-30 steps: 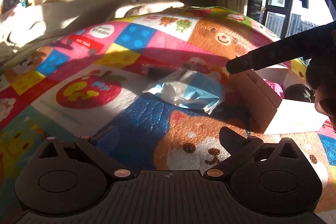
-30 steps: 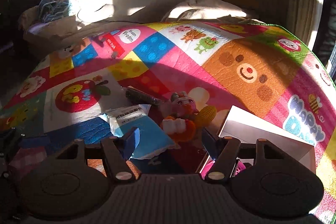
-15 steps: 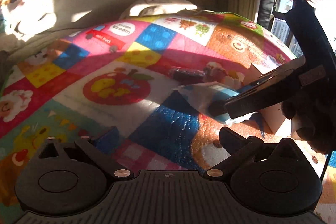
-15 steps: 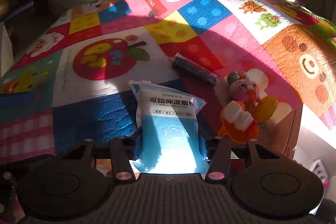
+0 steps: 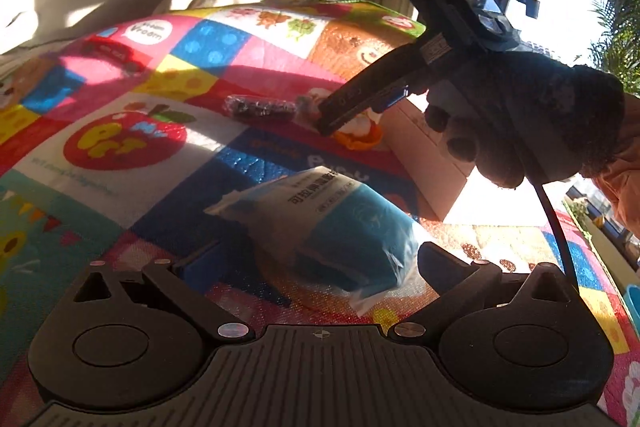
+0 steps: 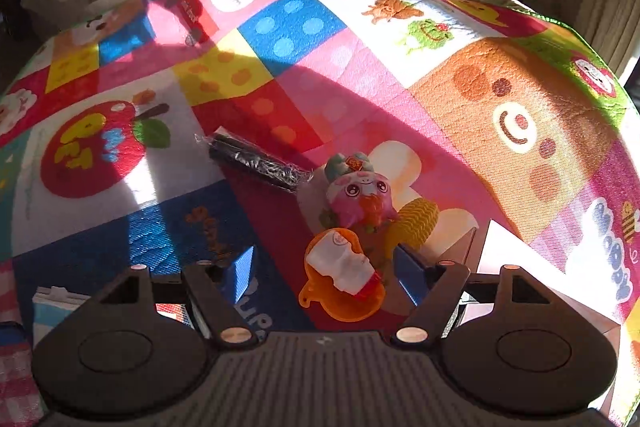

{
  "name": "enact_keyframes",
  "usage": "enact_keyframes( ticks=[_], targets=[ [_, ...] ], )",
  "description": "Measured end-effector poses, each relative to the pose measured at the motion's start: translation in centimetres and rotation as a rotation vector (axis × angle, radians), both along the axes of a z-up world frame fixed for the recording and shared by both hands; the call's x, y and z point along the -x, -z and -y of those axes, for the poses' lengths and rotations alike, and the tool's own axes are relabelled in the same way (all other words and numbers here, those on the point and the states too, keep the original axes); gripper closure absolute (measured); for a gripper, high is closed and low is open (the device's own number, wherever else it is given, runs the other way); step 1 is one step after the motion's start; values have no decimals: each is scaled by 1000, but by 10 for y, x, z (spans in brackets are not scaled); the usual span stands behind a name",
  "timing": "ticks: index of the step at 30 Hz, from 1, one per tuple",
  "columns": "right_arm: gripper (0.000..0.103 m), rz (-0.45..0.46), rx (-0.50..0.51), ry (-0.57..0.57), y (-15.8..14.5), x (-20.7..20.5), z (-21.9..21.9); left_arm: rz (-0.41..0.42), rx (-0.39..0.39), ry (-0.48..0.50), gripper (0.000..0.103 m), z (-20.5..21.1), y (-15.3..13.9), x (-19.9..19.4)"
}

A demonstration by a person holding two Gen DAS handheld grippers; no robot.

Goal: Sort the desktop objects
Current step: 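Grasp the white bottle with red base with the right gripper, then grasp the blue wet-wipes pack with the left gripper while the right holds the bottle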

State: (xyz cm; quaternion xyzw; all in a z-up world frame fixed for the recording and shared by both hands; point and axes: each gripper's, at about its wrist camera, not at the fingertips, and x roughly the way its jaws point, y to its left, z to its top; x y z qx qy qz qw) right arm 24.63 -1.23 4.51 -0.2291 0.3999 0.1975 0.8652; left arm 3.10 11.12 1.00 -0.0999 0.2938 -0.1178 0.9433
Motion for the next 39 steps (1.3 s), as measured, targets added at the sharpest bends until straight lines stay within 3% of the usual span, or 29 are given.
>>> enact_keyframes(
  ticks=[1,3,5,9,15,18,21,23,25,27,29,33,39],
  targets=[
    [37,-19,37,14,10,-5,-6,-9,8,-9,0,-2,1,-1],
    [69,-33,64,19,16,-6,-9,-15,25,-14,0,-4,1,-1],
    [78,-45,35,16,12,-1,-2,-14,28,-11,0,-4,1,-1],
    [78,9,-25,7,-14,34,22,-9,24,-5,0,-3,1,-1],
    [78,-65,-271,-34,-53,121,89,22,-14,-11,0,3,-3,5],
    [78,-131,-334,-10,-40,158,122,27,-31,-21,0,9,-7,12],
    [78,-148,-292,21,-12,188,142,29,-38,-12,0,21,-12,22],
    [78,-115,-256,30,3,206,151,49,-93,-13,0,34,-15,29],
    [74,-64,-254,43,11,221,161,55,-159,-52,0,46,-17,31],
    [42,-4,-288,66,13,235,175,50,-191,-89,0,55,-19,28],
    [31,71,-342,99,12,250,190,55,-193,-102,0,65,-23,25],
    [29,136,-410,189,18,267,212,51,-209,-135,0,85,-32,13],
    [13,150,-483,284,34,279,233,-21,-356,-217,0,103,-17,-25]
  ],
)
